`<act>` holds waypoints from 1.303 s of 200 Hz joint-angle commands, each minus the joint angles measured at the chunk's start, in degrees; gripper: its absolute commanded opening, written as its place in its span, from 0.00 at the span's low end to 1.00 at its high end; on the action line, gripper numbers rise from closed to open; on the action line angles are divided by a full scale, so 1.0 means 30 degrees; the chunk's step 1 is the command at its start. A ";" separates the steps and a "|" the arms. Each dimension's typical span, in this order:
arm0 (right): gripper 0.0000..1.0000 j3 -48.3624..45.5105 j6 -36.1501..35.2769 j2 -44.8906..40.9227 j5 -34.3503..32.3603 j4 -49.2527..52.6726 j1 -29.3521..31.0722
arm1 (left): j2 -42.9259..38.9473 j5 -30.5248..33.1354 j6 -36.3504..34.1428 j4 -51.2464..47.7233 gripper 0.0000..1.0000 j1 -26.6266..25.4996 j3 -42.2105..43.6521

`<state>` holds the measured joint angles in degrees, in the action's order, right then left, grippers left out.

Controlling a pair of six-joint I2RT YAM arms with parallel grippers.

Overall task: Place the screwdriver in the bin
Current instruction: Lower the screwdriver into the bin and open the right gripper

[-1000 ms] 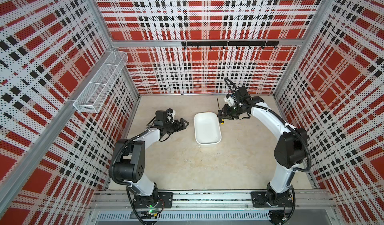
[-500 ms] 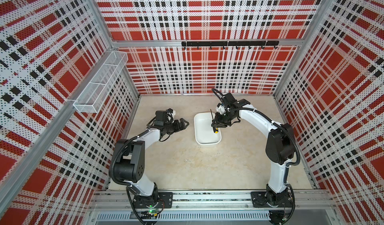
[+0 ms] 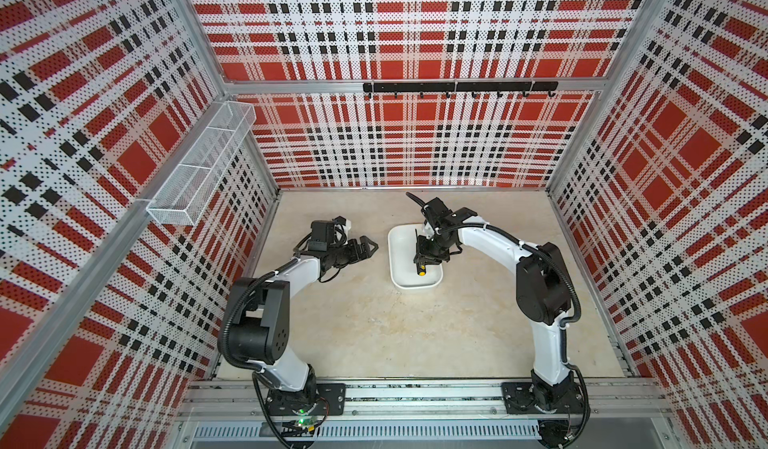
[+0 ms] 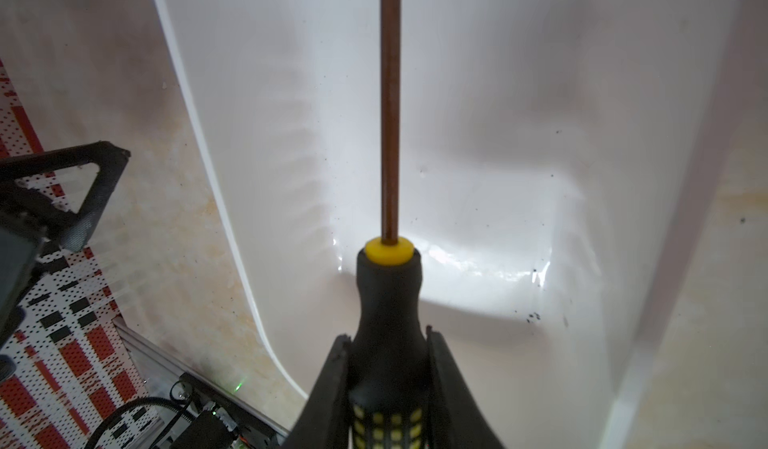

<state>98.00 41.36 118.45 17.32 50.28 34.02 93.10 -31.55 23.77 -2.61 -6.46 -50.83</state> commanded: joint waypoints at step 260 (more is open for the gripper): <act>0.21 -0.0087 0.1520 0.2732 -0.4183 -0.1015 0.1107 | 0.0292 -0.0527 -0.0427 0.0021 0.98 0.0102 -0.0148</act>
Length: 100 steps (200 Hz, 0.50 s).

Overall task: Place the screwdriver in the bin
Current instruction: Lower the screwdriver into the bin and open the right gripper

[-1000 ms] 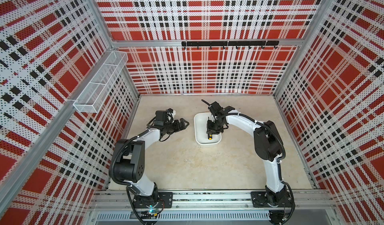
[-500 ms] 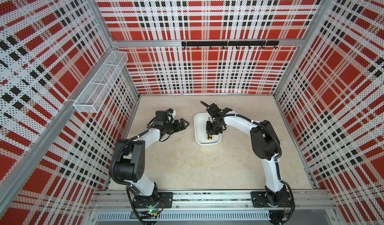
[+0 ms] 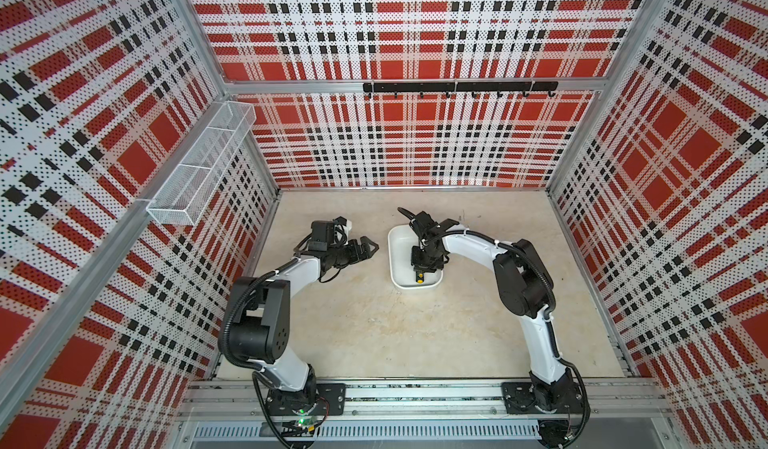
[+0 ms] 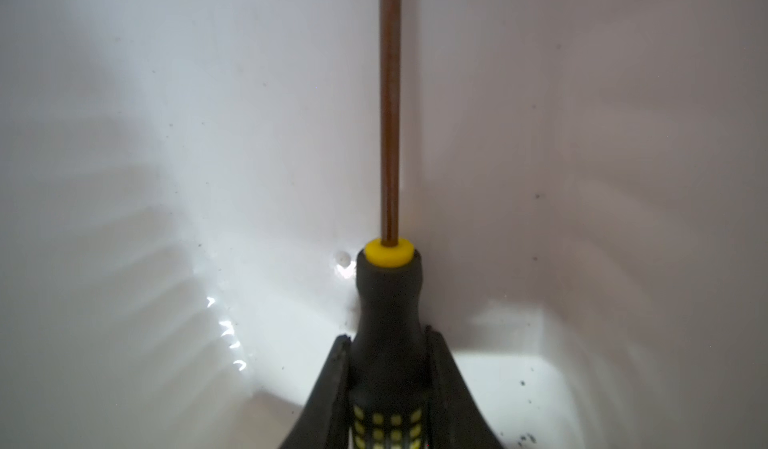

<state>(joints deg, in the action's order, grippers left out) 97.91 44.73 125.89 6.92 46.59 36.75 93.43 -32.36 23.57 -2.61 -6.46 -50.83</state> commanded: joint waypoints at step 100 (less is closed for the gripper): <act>0.42 0.0059 0.0121 -0.0634 -0.1438 0.0489 0.0233 | 0.0212 -0.0259 -0.0332 0.0020 0.98 0.0102 -0.0221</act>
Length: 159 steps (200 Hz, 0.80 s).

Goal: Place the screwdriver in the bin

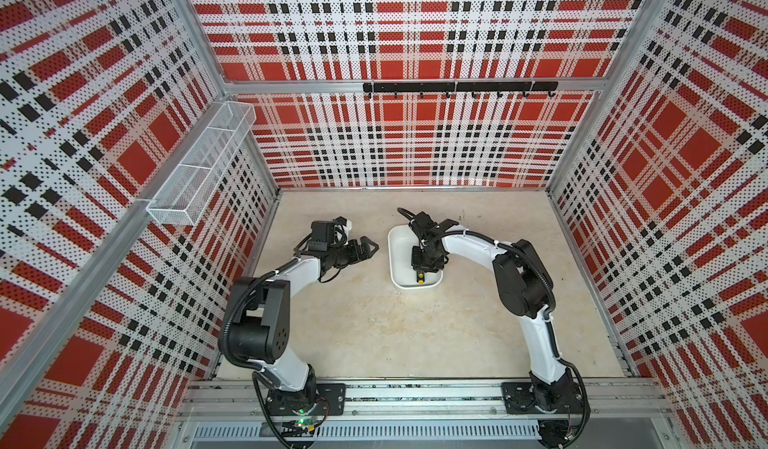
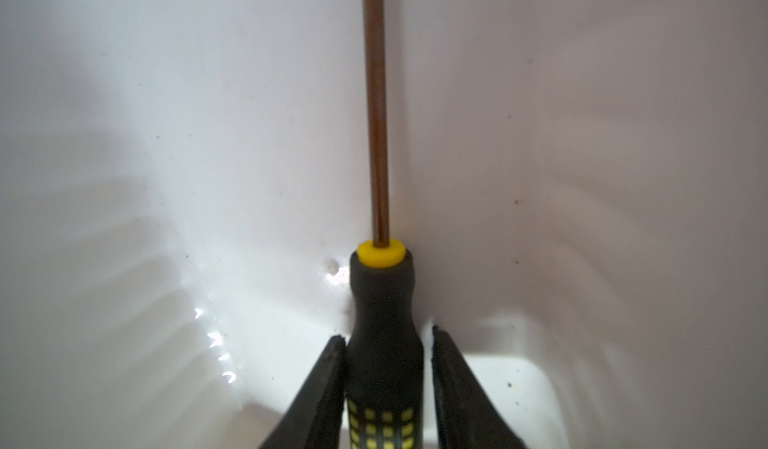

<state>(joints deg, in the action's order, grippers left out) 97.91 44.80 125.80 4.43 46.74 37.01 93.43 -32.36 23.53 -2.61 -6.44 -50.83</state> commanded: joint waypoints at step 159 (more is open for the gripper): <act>0.61 0.0081 -0.2140 -0.5795 -0.1078 0.1792 0.0245 | -0.0100 -0.0171 -0.0401 0.0130 0.98 0.0095 -0.0469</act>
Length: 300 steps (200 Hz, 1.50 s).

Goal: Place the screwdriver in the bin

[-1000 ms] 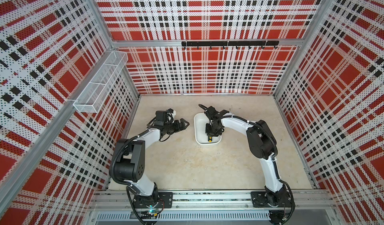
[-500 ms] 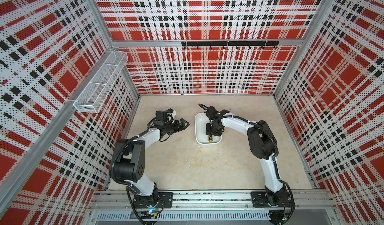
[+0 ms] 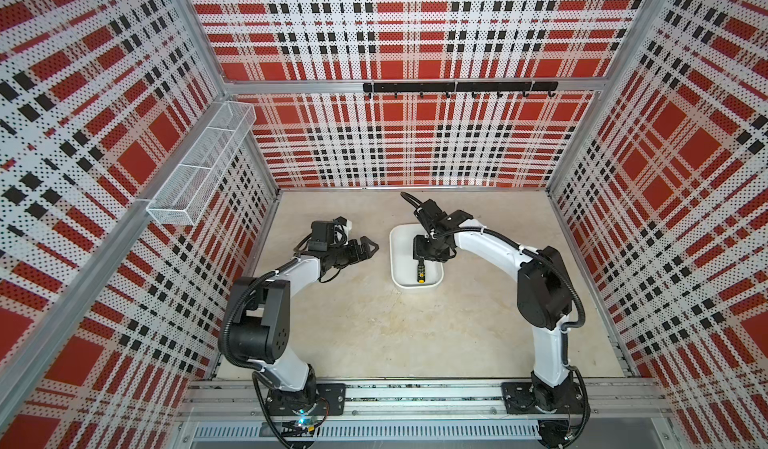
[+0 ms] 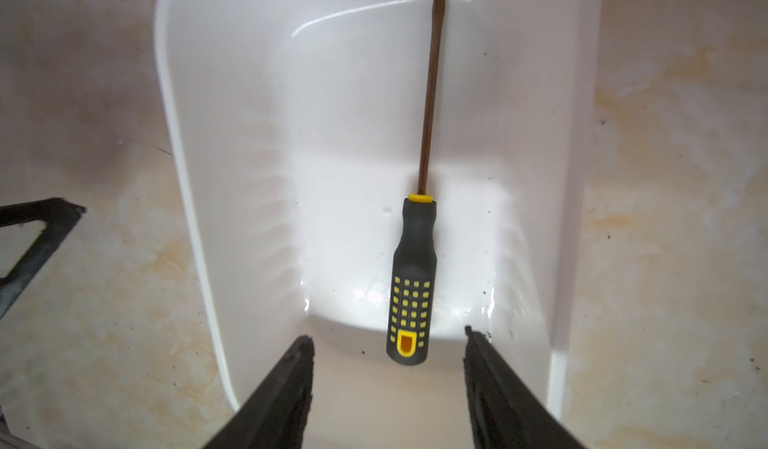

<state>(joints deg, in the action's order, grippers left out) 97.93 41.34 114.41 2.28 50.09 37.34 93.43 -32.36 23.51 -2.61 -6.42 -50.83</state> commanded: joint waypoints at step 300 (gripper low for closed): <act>0.64 -2.9831 -1.2917 -1.5598 -0.6983 -3.6104 -0.9499 | -0.8080 1.3380 -0.7395 2.5764 0.98 0.1929 1.5155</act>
<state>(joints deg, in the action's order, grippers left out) 8.86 2.68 64.10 -21.45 -45.74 9.85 64.82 7.38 4.25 62.70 -1.96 -5.72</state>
